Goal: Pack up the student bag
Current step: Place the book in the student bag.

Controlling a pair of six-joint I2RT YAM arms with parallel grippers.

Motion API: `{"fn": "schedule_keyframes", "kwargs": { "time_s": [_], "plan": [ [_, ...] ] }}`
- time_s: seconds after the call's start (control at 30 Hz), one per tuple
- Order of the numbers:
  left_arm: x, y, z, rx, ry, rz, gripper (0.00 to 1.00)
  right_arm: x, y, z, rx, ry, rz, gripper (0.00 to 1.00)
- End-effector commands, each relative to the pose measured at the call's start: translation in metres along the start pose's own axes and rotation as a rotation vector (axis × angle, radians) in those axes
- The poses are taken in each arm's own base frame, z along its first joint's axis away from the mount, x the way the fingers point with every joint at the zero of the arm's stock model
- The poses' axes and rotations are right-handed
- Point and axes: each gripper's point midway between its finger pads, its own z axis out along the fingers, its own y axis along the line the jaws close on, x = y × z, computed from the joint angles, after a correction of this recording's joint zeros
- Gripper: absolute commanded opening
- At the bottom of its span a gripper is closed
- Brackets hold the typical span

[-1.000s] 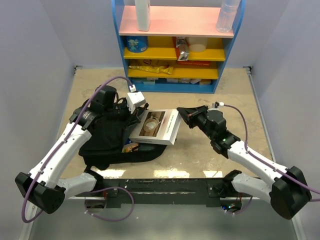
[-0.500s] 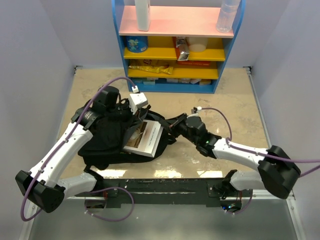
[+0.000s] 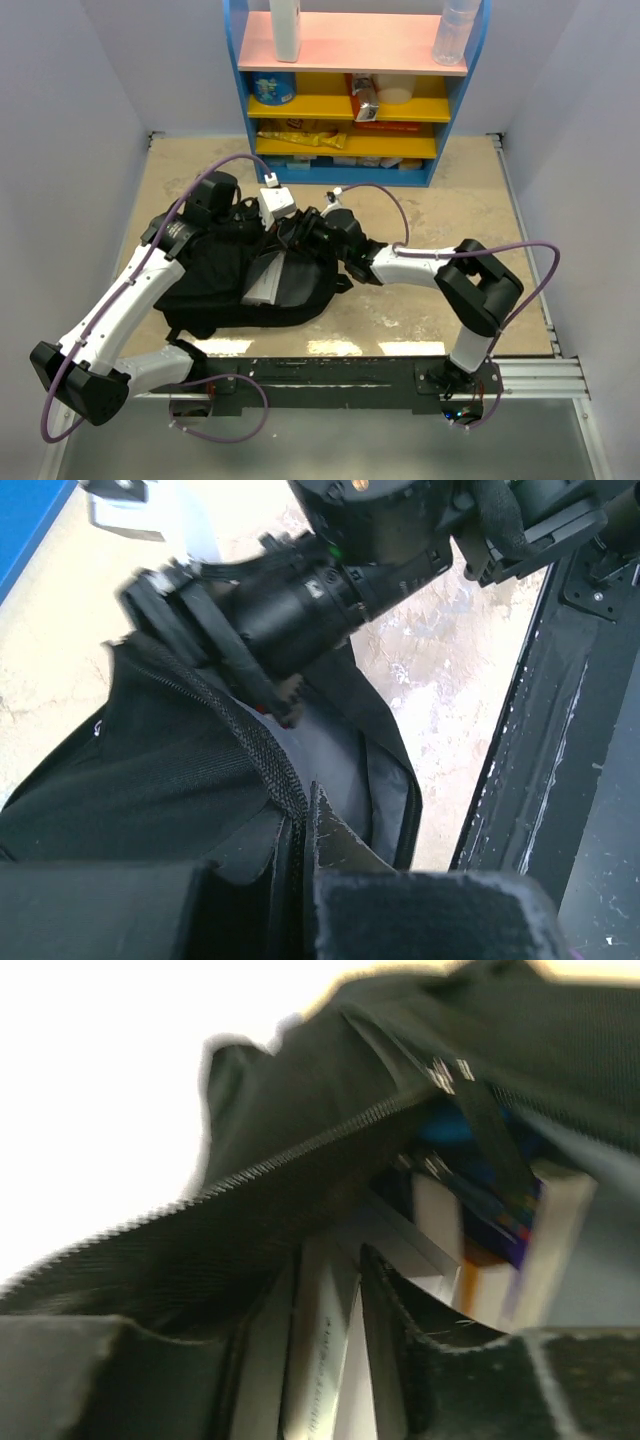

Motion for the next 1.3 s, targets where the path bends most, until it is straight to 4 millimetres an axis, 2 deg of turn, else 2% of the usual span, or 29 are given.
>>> {"fn": "schedule_keyframes", "kwargs": {
  "time_s": [0.0,0.03,0.1,0.13,0.17,0.2,0.3,0.33,0.37,0.47,0.5,0.6,0.7,0.73,0.83,0.87,0.9,0.97,1.0,1.07,1.1,1.2,1.27],
  "plan": [
    [-0.043,-0.015,-0.015,0.047,-0.137,0.116,0.0,0.016,-0.001,-0.023,-0.071,0.078,-0.117,0.4],
    [-0.043,-0.015,-0.015,0.047,-0.136,0.116,0.0,0.018,-0.014,-0.03,-0.048,0.081,-0.146,0.39],
    [-0.042,-0.015,-0.015,0.05,-0.136,0.118,0.0,0.009,-0.009,-0.044,-0.052,0.052,-0.188,0.37],
    [-0.043,-0.015,-0.015,0.05,-0.136,0.118,0.0,0.01,-0.019,-0.05,-0.019,0.053,-0.254,0.37],
    [-0.042,-0.015,-0.015,0.051,-0.133,0.116,0.0,0.001,-0.011,-0.058,-0.017,0.017,-0.291,0.37],
    [-0.042,-0.015,-0.015,0.051,-0.133,0.122,0.0,0.0,-0.015,-0.061,0.01,0.021,-0.319,0.34],
    [-0.04,-0.015,-0.015,0.048,-0.126,0.125,0.0,-0.005,-0.003,-0.068,-0.021,0.02,-0.479,0.25],
    [-0.04,-0.015,-0.016,0.043,-0.126,0.128,0.0,-0.004,-0.006,-0.07,-0.009,0.026,-0.517,0.24],
    [-0.039,-0.014,-0.016,0.041,-0.123,0.13,0.0,-0.003,-0.008,-0.071,-0.004,0.038,-0.528,0.23],
    [-0.039,-0.013,-0.017,0.035,-0.121,0.136,0.0,0.006,-0.015,-0.073,-0.011,0.078,-0.542,0.1],
    [-0.039,-0.013,-0.016,0.035,-0.12,0.141,0.0,0.012,-0.023,-0.073,0.002,0.104,-0.544,0.01],
    [-0.039,-0.012,-0.018,0.029,-0.117,0.148,0.0,0.021,-0.04,-0.077,0.025,0.131,-0.547,0.0],
    [-0.046,-0.015,-0.023,0.033,-0.129,0.166,0.0,0.028,-0.039,-0.079,-0.026,0.129,-0.539,0.0],
    [-0.05,-0.016,-0.026,0.036,-0.139,0.171,0.0,0.035,-0.037,-0.079,-0.069,0.153,-0.511,0.0],
    [-0.053,-0.019,-0.027,0.051,-0.138,0.174,0.0,0.05,-0.018,-0.073,-0.211,0.194,-0.485,0.0],
    [-0.052,-0.019,-0.027,0.051,-0.134,0.173,0.0,0.057,-0.029,-0.064,-0.193,0.227,-0.477,0.0],
    [-0.052,-0.019,-0.028,0.054,-0.134,0.18,0.0,0.062,-0.017,-0.058,-0.223,0.233,-0.482,0.0],
    [-0.048,-0.021,-0.027,0.065,-0.123,0.18,0.0,0.07,-0.016,-0.049,-0.241,0.253,-0.47,0.0],
    [-0.046,-0.022,-0.027,0.07,-0.118,0.182,0.0,0.072,-0.001,-0.045,-0.286,0.241,-0.473,0.0],
    [-0.037,-0.022,-0.024,0.078,-0.097,0.175,0.0,0.078,0.001,-0.037,-0.301,0.255,-0.446,0.0],
    [-0.034,-0.023,-0.022,0.084,-0.092,0.173,0.0,0.081,0.013,-0.032,-0.326,0.257,-0.44,0.0],
    [-0.019,-0.031,-0.015,0.13,-0.073,0.149,0.0,0.091,0.024,-0.022,-0.36,0.275,-0.421,0.0],
    [-0.004,-0.036,-0.011,0.158,-0.056,0.137,0.0,0.091,0.029,-0.021,-0.376,0.277,-0.422,0.0]
  ]
}}
